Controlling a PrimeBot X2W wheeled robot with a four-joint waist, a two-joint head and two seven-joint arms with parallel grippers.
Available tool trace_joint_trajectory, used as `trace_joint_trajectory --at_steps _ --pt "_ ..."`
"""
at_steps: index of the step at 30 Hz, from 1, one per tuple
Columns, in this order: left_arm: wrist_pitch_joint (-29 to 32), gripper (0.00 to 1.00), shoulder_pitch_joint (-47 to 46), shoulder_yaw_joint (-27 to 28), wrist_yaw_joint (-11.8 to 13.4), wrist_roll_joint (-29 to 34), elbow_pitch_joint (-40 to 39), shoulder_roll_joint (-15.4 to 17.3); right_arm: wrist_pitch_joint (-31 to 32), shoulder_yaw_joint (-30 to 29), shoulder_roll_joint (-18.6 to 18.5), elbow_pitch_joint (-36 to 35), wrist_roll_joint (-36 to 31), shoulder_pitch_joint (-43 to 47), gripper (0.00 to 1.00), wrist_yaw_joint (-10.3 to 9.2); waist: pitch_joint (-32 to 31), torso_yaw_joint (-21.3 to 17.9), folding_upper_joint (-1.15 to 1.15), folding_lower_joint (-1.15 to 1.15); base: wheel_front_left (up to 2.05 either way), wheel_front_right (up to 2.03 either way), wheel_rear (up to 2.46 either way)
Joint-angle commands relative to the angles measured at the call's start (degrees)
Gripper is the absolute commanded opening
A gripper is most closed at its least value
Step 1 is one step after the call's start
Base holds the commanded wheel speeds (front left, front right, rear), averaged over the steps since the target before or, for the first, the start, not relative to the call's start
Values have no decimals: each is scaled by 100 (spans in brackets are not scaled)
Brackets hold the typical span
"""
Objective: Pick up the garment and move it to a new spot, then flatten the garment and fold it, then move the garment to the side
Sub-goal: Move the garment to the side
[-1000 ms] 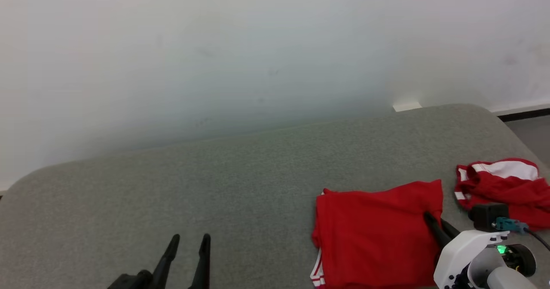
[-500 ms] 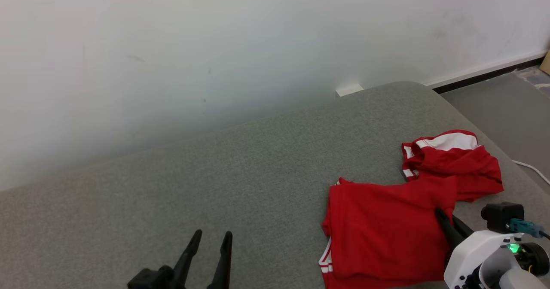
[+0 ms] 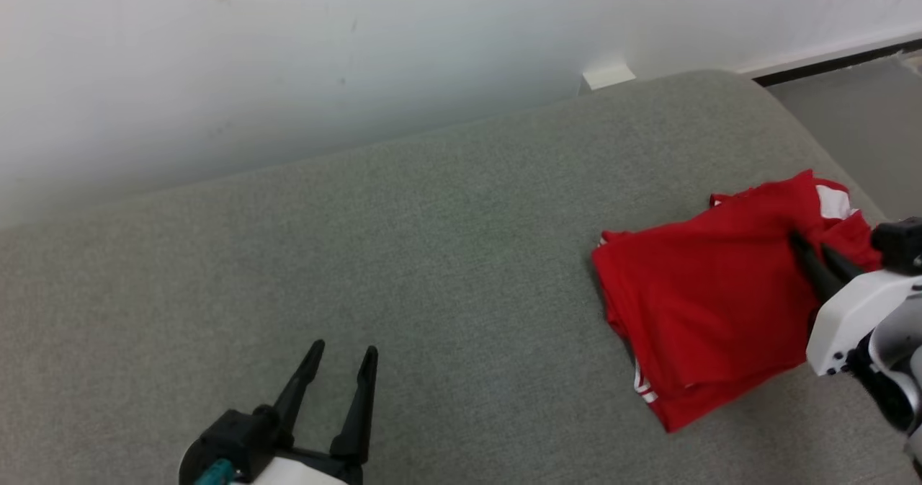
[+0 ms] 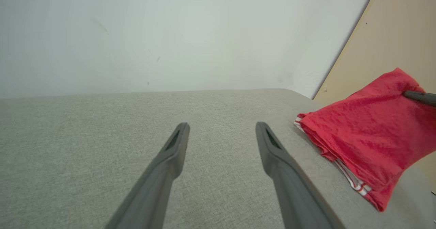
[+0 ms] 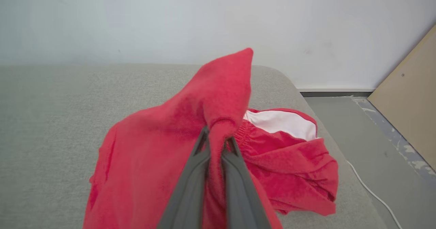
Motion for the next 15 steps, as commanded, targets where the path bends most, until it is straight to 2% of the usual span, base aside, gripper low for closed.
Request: trace_joint_trajectory --at_steps 1,5,9,15 --pt "2 100 -137 12 -41 113 -13 83 38 -73 -163 37 -39 -198 0 -3 485 210 0 -1 0 0 0" --pt "2 100 -329 58 -71 166 -31 192 143 -202 -530 131 -126 -515 0 -3 871 360 0 -1 0 0 0" --pt "2 100 -453 91 -97 148 -54 229 112 -479 -1068 228 -304 -670 0 -4 1104 502 0 -1 0 0 0" --pt "2 100 -558 162 -116 178 -152 315 105 -735 -1441 491 -632 -845 0 -4 1419 565 0 -1 0 0 0"
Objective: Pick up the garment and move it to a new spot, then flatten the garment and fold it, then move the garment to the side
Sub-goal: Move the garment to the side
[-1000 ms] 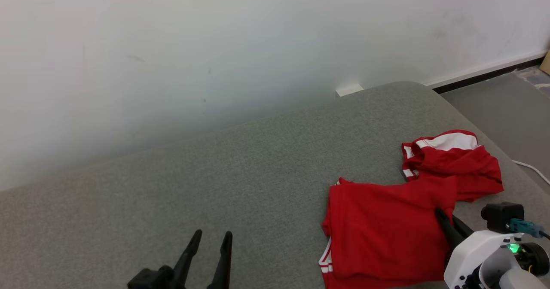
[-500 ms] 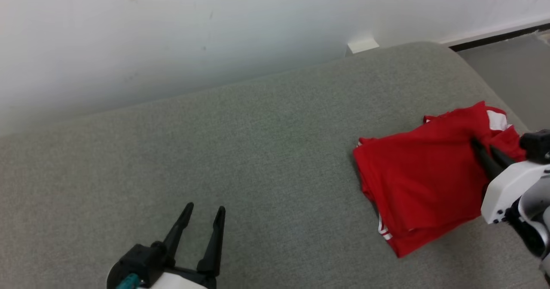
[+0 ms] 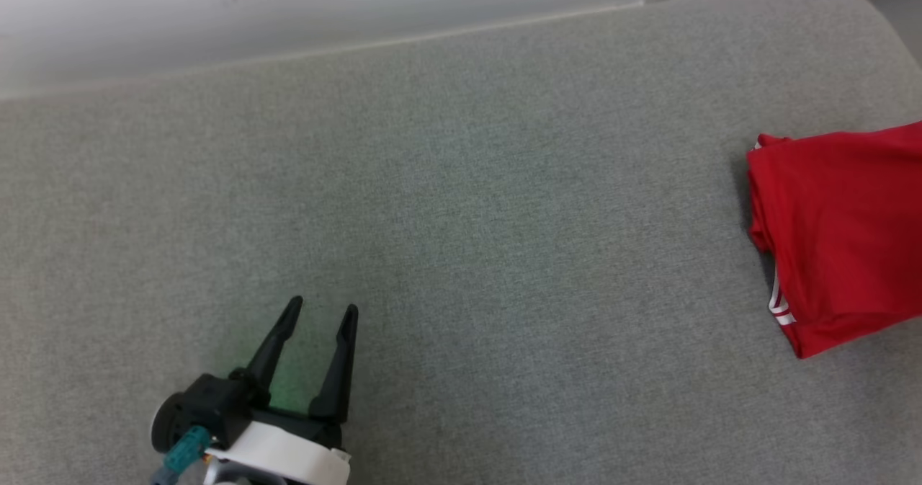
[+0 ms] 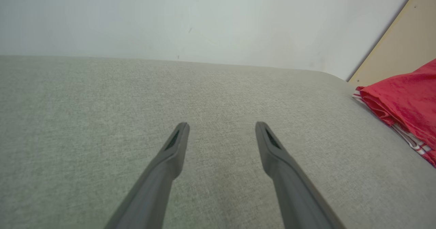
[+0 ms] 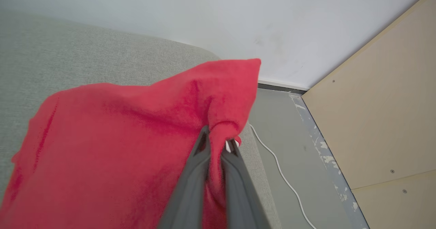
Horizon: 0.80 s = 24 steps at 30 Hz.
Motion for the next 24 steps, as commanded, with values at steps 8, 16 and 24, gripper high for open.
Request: trace_joint_trajectory --at_steps 8,16,24 --pt "2 100 -321 44 -30 59 -90 158 -143 -250 189 1118 -560 -551 0 -6 526 133 0 -1 0 0 0" --pt "3 100 -421 143 -35 43 -78 216 -717 -671 369 2247 -1037 -968 100 -9 712 258 0 -1 0 0 0" --pt "2 100 -342 250 -40 20 -63 109 -1050 -1005 419 3076 -1607 -1227 100 -9 356 270 0 -1 0 0 0"
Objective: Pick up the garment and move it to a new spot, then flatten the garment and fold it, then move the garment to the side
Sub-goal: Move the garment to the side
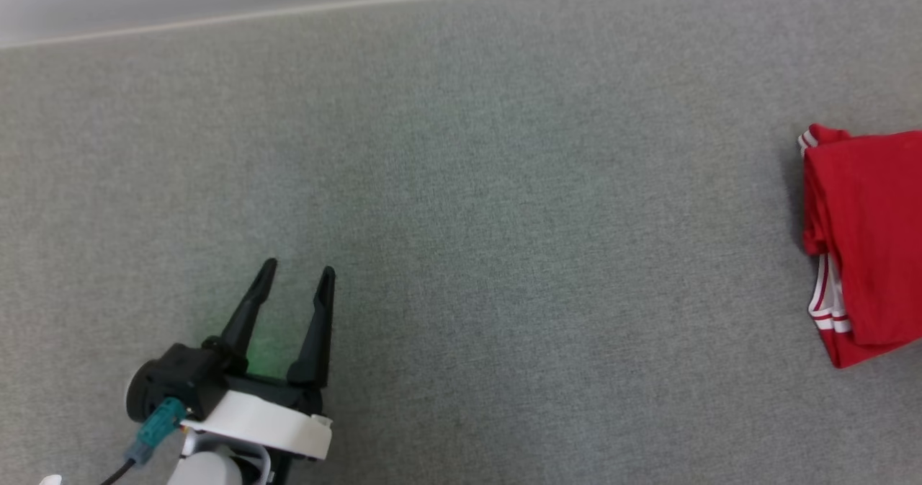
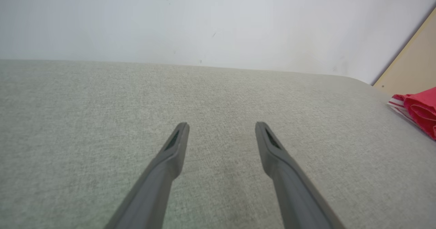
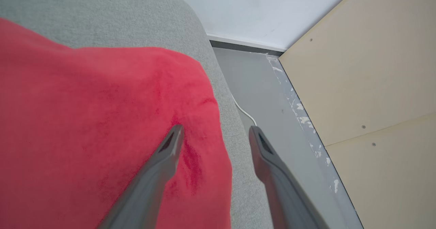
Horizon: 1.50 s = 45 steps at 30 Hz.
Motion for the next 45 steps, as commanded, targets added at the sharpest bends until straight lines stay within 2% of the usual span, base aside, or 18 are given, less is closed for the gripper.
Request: trace_joint_trajectory --at_steps 1,8,16,21,27,30,36,45 --pt "2 100 108 33 -15 -34 48 -45 -106 -103 -24 142 -121 -104 100 -15 -304 3 0 -1 0 0 0" --pt "2 100 468 216 -11 -92 151 -215 -452 66 154 -26 -408 -207 100 -15 -1298 30 0 -1 0 0 0" --pt "2 100 996 532 85 -98 179 -368 -761 697 459 -722 138 271 100 -15 -2372 179 0 -1 0 0 0" --pt "2 100 1268 735 160 -95 62 -428 -704 1107 507 -1782 926 953 100 -15 -2746 344 0 -1 0 0 0" --pt "2 100 1442 814 165 116 51 -449 -743 1099 470 -3316 1471 2068 100 -14 -3006 507 0 -1 0 0 0" --pt "2 100 1525 892 225 56 130 -465 -842 891 627 -3998 1443 2746 100 -15 -3053 561 0 -1 0 0 0" --pt "2 100 1536 929 263 56 116 -483 -947 473 1246 -5037 1159 3987 100 -14 -3053 576 0 -1 0 0 0" --pt "2 100 1712 767 174 347 221 -491 -1169 273 2123 -5587 773 5171 100 -14 -3055 557 0 -1 0 0 0"
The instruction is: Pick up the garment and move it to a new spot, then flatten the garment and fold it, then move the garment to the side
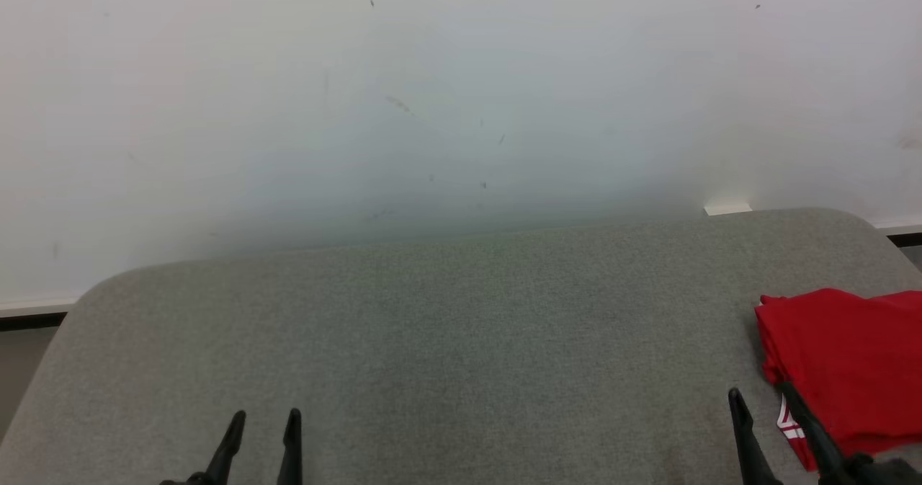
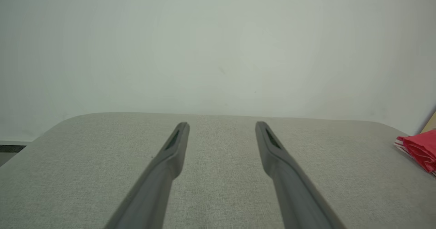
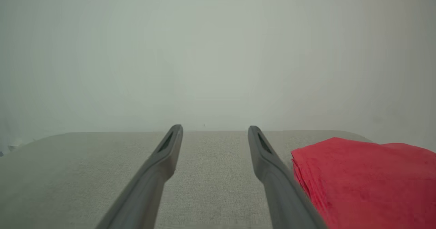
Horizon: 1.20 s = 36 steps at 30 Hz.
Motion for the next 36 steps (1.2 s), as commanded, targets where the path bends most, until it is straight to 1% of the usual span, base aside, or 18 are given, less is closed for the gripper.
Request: trace_joint_trajectory --at_steps 1,4,6,15,30,31,36 --pt "2 100 88 -11 -30 -14 -10 16 -36 -38 75 5 -51 165 100 -13 4 -7 0 1 0 0 0" --pt "2 100 149 -76 -51 -114 45 14 -59 43 165 147 -46 285 100 -13 15 -17 0 1 0 0 0" --pt "2 100 172 -103 -55 -8 78 13 -57 24 192 197 9 310 100 -13 23 -24 0 1 0 0 0" --pt "2 100 186 -118 -22 34 133 11 -57 -121 354 157 8 222 100 -13 38 -40 0 1 0 0 0" --pt "2 100 164 -104 7 12 118 11 -58 -119 406 154 -53 156 100 -13 13 -56 0 1 0 0 0" --pt "2 0 170 -105 2 2 124 11 -58 -118 408 151 -47 165 0 -13 7 -55 0 1 0 0 0" --pt "27 0 220 -146 -4 -36 353 -40 3 -89 482 367 43 358 0 1 9 -55 0 1 0 0 0"
